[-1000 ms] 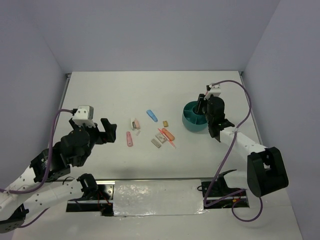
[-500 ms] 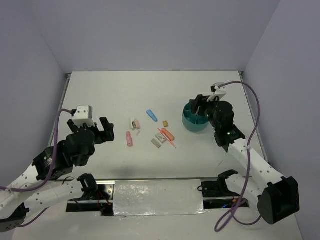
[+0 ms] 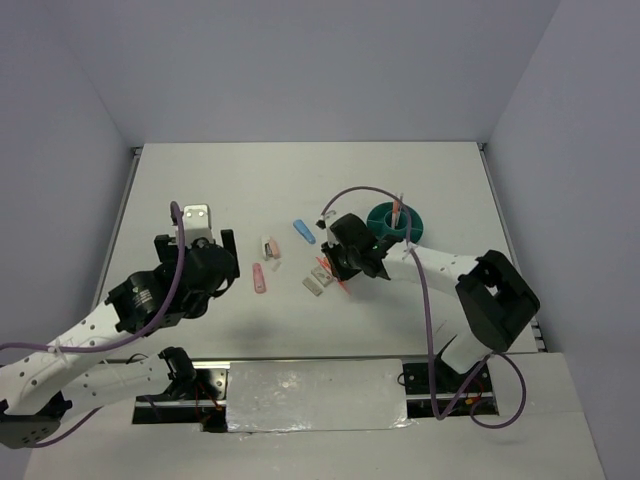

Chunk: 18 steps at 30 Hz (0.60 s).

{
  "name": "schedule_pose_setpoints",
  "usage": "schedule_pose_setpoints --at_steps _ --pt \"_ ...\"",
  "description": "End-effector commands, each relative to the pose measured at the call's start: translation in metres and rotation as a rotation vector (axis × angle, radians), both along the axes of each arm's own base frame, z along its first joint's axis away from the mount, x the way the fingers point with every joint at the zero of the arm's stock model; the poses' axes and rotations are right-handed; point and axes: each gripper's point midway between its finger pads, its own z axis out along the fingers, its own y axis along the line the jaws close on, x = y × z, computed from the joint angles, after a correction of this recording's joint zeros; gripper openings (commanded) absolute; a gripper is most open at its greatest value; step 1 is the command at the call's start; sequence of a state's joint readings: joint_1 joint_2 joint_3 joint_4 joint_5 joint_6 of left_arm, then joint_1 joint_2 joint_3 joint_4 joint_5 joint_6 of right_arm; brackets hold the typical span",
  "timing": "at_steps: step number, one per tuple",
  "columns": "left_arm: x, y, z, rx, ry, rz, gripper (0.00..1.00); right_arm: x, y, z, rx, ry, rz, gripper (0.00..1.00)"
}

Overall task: Sort the stationery into containers
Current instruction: Pick up the pen from the center of the board.

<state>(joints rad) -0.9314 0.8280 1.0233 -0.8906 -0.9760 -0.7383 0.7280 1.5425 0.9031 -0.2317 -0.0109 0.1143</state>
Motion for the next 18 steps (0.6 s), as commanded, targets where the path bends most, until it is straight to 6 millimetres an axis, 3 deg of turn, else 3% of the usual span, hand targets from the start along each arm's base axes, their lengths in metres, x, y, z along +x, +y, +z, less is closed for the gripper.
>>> schedule_pose_setpoints --at_steps 1,18 --pt "0.002 0.000 0.013 -0.044 -0.029 0.000 0.99 -0.003 0.007 0.001 -0.017 0.007 0.009 0.24" --pt "0.002 -0.006 0.015 -0.063 -0.039 -0.047 0.99 0.014 0.012 -0.026 -0.080 0.021 -0.017 0.18"
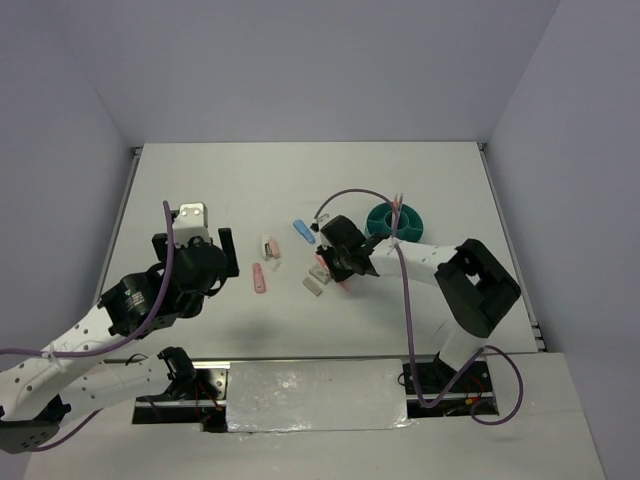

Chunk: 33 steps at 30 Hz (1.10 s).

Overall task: Sort the stationery into containers
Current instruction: Pick up the pen from the center of the board.

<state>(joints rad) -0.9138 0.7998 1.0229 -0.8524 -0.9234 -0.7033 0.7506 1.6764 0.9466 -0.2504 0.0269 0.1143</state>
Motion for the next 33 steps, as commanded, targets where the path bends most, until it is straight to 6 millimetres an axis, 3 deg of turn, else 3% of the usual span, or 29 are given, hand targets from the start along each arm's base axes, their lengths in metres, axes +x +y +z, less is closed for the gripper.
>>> schedule_pose_setpoints --at_steps 1,5,10,17,24,26,28,30,33 --pt "0.002 -0.002 0.010 -0.021 -0.032 -0.013 0.99 0.016 0.010 0.005 0.009 -0.036 -0.015 0.18" --pt "0.002 -0.004 0.009 -0.020 -0.030 -0.024 0.99 0.019 0.007 0.001 -0.016 -0.041 -0.033 0.21" --pt "0.003 -0.007 0.008 -0.015 -0.023 -0.041 0.99 0.025 0.003 0.005 -0.019 -0.058 -0.054 0.33" --pt "0.003 -0.008 0.008 -0.015 -0.024 -0.050 0.99 0.025 0.009 -0.004 -0.027 -0.020 -0.027 0.33" --pt "0.003 -0.009 0.009 -0.018 -0.026 -0.053 0.99 0.020 0.010 -0.021 -0.052 0.025 -0.014 0.28" --pt "0.004 -0.010 0.008 -0.021 -0.023 -0.053 0.99 0.018 0.010 -0.022 -0.054 0.029 -0.012 0.22" --pt "0.004 -0.013 0.008 -0.038 -0.019 -0.056 0.99 0.017 0.014 -0.019 -0.043 0.024 -0.007 0.15" --pt "0.005 -0.020 0.008 -0.058 -0.007 -0.076 0.99 0.016 0.019 -0.014 -0.029 0.019 -0.007 0.00" --pt "0.008 -0.035 -0.003 -0.094 0.037 -0.097 0.99 0.019 0.032 0.006 0.049 -0.004 0.005 0.00"
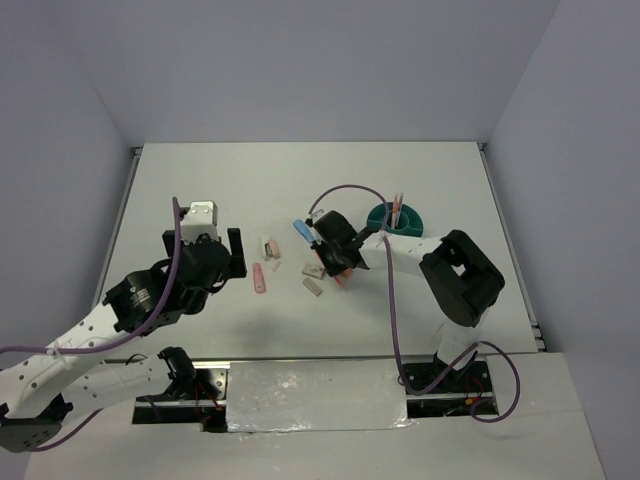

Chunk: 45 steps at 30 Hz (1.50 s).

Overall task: Sort the stationery into containers
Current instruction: Pick up the pen from the center of the board, then close the pen cap on the pen.

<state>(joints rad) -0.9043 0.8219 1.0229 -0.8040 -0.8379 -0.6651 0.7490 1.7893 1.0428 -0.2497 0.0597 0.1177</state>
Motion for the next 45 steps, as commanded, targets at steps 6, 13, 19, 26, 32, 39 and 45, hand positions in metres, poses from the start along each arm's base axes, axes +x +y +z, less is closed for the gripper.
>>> schedule_pose_setpoints --at_steps 6,13,19,26,32,39,45 --pt "0.020 -0.081 -0.064 -0.041 0.192 -0.193 0.98 0.013 0.005 0.118 0.197 -0.186 -0.139 0.00" --pt "0.066 -0.121 -0.128 0.000 0.347 -0.294 0.95 -0.009 -0.032 0.173 0.253 -0.242 -0.250 0.00" --pt "0.098 -0.121 -0.168 0.108 0.477 -0.355 0.85 -0.042 -0.048 0.188 0.349 -0.255 -0.223 0.00" --pt "0.111 -0.121 -0.196 0.107 0.561 -0.379 0.63 -0.064 -0.058 0.187 0.373 -0.250 -0.184 0.00" --pt "0.107 -0.112 -0.206 0.128 0.604 -0.338 0.56 -0.068 -0.061 0.198 0.401 -0.274 -0.176 0.00" --pt "0.107 -0.101 -0.226 0.140 0.663 -0.289 0.47 -0.071 -0.054 0.202 0.428 -0.268 -0.146 0.00" --pt "0.107 -0.093 -0.240 0.157 0.685 -0.265 0.46 -0.074 -0.050 0.202 0.421 -0.264 -0.126 0.00"
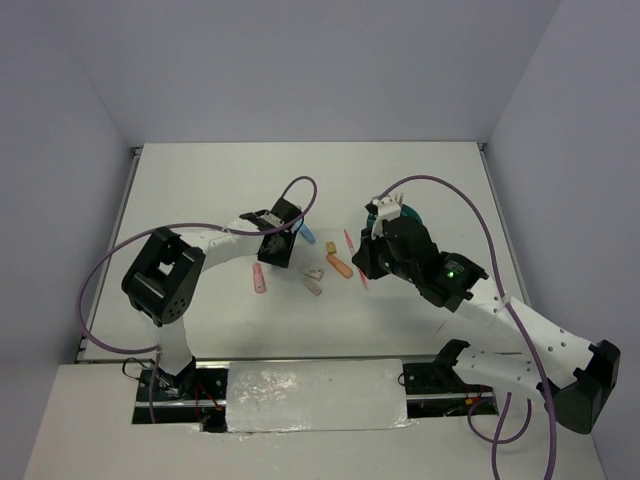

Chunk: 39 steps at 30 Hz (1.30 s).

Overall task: Sort the stationery into containers
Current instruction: Close the pen cap on the pen.

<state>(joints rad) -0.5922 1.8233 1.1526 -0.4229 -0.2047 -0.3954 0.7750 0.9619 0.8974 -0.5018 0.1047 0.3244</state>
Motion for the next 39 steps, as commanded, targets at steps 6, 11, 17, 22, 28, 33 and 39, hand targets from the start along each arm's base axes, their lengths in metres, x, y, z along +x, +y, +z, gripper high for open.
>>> schedule_pose_setpoints --at_steps 6,11,17,22,28,33,39 --pt "-0.002 0.004 -0.005 0.011 0.030 0.033 0.31 -0.001 0.009 0.014 0.022 -0.033 0.031 0.00" --pt "-0.013 0.008 -0.005 0.005 0.056 0.066 0.17 -0.001 0.012 0.019 0.028 -0.042 0.042 0.00" --pt "-0.023 -0.015 0.032 -0.171 0.029 0.054 0.00 -0.014 0.033 0.022 0.134 -0.070 0.169 0.00" --pt "-0.016 -0.044 0.161 -0.598 -0.300 0.081 0.00 -0.023 0.062 0.029 0.410 -0.127 0.211 0.00" --pt "-0.057 -0.054 0.284 -1.232 -0.671 -0.036 0.00 -0.057 0.108 0.040 0.619 -0.134 0.259 0.00" --pt "-0.082 -0.051 0.310 -1.374 -0.730 -0.121 0.00 -0.050 0.113 0.042 0.605 -0.151 0.131 0.00" --pt "-0.088 -0.046 0.316 -1.360 -0.742 -0.122 0.00 -0.046 0.115 0.051 0.577 -0.175 0.102 0.00"
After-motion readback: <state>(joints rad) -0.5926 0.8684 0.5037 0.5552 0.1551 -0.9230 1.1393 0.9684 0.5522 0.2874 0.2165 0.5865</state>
